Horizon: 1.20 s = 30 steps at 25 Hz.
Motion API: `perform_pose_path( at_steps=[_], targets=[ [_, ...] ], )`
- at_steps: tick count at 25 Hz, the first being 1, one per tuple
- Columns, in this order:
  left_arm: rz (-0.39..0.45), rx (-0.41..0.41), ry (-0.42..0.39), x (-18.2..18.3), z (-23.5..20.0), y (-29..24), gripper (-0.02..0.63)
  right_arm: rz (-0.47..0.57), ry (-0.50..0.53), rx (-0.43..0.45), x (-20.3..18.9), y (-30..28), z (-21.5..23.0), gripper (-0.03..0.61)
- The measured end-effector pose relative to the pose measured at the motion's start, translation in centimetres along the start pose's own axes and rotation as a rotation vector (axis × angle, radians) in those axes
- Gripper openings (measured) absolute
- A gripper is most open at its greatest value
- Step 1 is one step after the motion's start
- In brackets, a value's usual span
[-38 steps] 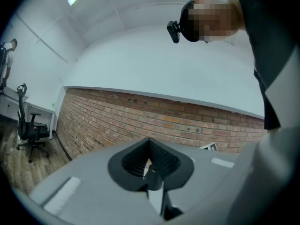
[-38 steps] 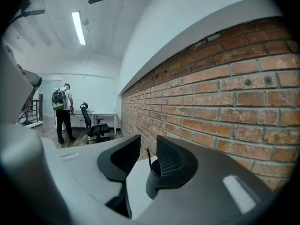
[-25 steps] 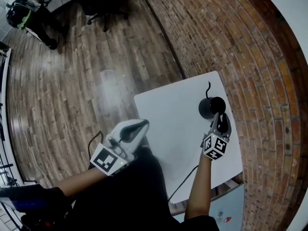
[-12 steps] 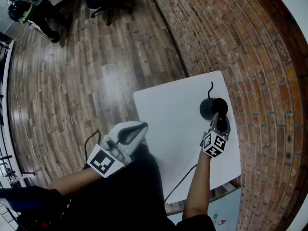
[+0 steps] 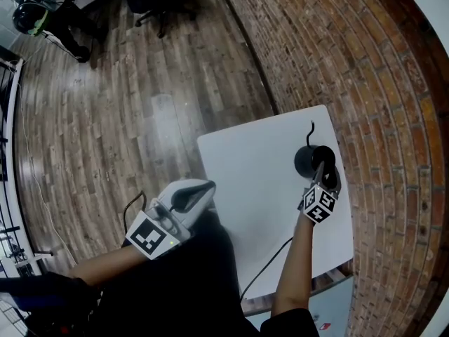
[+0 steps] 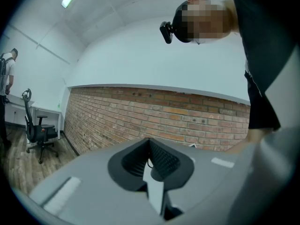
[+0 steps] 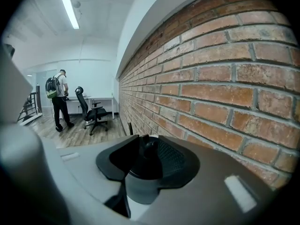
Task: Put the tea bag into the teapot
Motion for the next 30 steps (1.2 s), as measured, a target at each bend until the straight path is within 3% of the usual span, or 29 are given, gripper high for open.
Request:
perform_pose_path(
  at_steps=[8,12,19,24,30],
  targets=[
    [-0.004,0.028,0.005,0.1,-1.0,0.7,-0.002,-0.025,0.004,-0.022,-0.5,-1.1,0.6,0.150],
    [0.005,0.046,0.012,0.1,-1.2,1.1,-0.002,-0.019,0.030,0.000,-0.5,-1.5,0.5,0.123],
    [-0.002,0.054,0.031,-0.3,-1.2,1.5,-0.002,-0.049,0.045,0.049,-0.2,-2.1,0.7,0.146],
    [-0.005,0.063,0.042,-0.6,-0.9,1.8,-0.002,-0.102,0.080,0.047,-0.2,-2.8,0.7,0.140],
    [0.002,0.073,0.047,-0.8,-0.7,2.0,-0.002,-0.081,0.097,0.045,-0.3,-2.7,0.9,0.133]
  ],
)
Point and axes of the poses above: the fingertips, and each gripper's own axes: y backward along the fingers, z to its right, x out of its top, the point moved 10 cm from there along y, backward along the fingers, and after that the axes turned 9 degrees about z, right-handed, at the moved point
